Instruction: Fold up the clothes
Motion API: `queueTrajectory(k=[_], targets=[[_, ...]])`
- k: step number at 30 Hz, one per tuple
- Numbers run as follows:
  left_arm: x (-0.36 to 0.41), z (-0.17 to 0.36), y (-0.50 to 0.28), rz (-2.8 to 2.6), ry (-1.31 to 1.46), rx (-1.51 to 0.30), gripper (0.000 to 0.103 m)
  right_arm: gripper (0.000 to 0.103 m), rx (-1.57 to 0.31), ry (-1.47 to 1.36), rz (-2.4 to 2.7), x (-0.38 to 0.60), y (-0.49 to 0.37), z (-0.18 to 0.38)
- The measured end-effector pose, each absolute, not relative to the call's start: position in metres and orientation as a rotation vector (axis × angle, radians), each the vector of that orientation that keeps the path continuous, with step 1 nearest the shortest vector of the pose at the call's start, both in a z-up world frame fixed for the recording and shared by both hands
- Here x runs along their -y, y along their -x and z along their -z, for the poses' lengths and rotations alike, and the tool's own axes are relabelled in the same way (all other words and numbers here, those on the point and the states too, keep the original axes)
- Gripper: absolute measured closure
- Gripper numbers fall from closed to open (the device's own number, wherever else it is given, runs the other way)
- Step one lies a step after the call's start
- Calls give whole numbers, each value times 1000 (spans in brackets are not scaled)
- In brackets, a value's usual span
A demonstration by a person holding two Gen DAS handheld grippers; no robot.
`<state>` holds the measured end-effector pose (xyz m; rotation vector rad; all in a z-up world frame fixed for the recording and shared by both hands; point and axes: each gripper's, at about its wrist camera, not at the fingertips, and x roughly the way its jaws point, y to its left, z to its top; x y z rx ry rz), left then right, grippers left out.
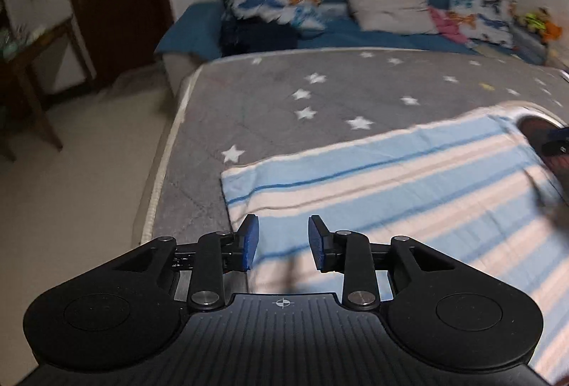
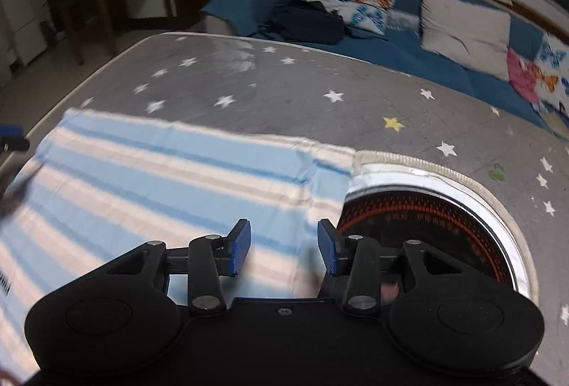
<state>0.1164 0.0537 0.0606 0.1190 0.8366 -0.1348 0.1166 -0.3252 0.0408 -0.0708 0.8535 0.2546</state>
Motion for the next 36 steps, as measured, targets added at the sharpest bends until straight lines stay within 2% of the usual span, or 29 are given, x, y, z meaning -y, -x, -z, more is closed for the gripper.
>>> queueTrajectory(k=[5, 8, 10, 11, 12, 13, 16, 24, 27, 29, 32, 36], targets=[[-54, -44, -137, 118, -116, -875, 71, 59, -870, 73, -239, 324, -148, -25], [-52, -36, -142, 120, -124, -891, 76, 61, -883, 82, -249, 321, -154, -20], [-51, -33, -146, 123, -131, -891, 82, 67, -885, 84, -255, 320, -155, -18], [-50, -32, -147, 125, -136, -886, 85, 74, -879, 76, -264, 319, -156, -18], [-49, -32, -149, 125, -138, -884, 92, 79, -874, 78, -264, 317, -157, -18], [-48, -32, -151, 125, -141, -882, 93, 88, -870, 97, -258, 315, -158, -18], [-46, -31, -162, 110, -150, -877, 96, 98, -851, 117, -255, 311, -162, -22], [-37, -49, -206, 28, -136, -810, 97, 98, -745, 98, -210, 309, -192, -41], [-31, -49, -213, 17, -163, -808, 95, 93, -761, 94, -213, 312, -200, -44], [-31, -49, -209, 17, -176, -808, 95, 85, -762, 93, -219, 318, -195, -47], [-33, -50, -203, 13, -190, -808, 83, 77, -772, 79, -228, 335, -177, -53], [-36, -58, -176, 35, -188, -793, 75, 75, -797, 105, -215, 351, -143, -58]])
